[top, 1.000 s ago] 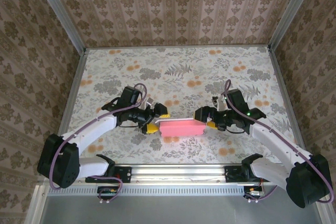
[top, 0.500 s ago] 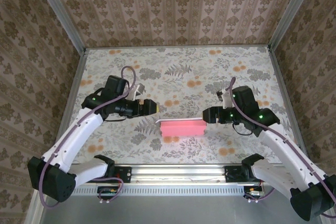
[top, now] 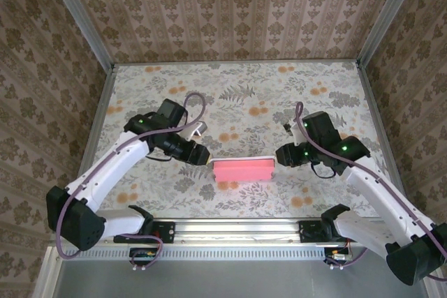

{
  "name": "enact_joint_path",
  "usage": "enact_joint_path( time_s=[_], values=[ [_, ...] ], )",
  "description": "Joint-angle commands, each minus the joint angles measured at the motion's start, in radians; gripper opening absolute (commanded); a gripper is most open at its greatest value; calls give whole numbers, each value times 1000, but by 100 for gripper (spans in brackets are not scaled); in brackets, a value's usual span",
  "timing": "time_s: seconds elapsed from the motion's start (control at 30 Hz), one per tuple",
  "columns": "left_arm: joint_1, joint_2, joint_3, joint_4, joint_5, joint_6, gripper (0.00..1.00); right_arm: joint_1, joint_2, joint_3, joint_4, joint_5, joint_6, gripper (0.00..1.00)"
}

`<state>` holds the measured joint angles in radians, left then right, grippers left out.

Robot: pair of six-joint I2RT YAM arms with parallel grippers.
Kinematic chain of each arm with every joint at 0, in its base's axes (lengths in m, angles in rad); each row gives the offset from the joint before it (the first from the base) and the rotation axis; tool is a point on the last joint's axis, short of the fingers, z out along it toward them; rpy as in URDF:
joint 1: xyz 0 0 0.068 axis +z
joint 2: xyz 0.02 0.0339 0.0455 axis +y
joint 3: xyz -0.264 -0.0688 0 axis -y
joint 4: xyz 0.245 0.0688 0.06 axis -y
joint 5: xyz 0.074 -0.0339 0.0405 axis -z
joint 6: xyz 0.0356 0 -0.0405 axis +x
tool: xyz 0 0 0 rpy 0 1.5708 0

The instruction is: Fold the paper box

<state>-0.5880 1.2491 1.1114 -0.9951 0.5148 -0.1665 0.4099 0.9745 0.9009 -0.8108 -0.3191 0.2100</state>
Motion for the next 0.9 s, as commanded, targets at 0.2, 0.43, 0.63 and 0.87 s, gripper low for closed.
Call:
enact_joint_path(
  time_s=[0.2, 0.43, 0.63, 0.87],
  values=[
    [-53, 54, 53, -7, -62, 64, 49, 23, 40, 30, -21, 18, -27, 31],
    [-72, 77, 58, 12, -55, 64, 46, 30, 47, 18, -5, 14, -17, 31],
    [-82, 100, 64, 19, -61, 64, 40, 32, 58, 18, -1, 18, -15, 31],
    [-87, 119, 78, 22, -68, 61, 33, 37, 62, 19, 2, 14, -13, 22]
  ],
)
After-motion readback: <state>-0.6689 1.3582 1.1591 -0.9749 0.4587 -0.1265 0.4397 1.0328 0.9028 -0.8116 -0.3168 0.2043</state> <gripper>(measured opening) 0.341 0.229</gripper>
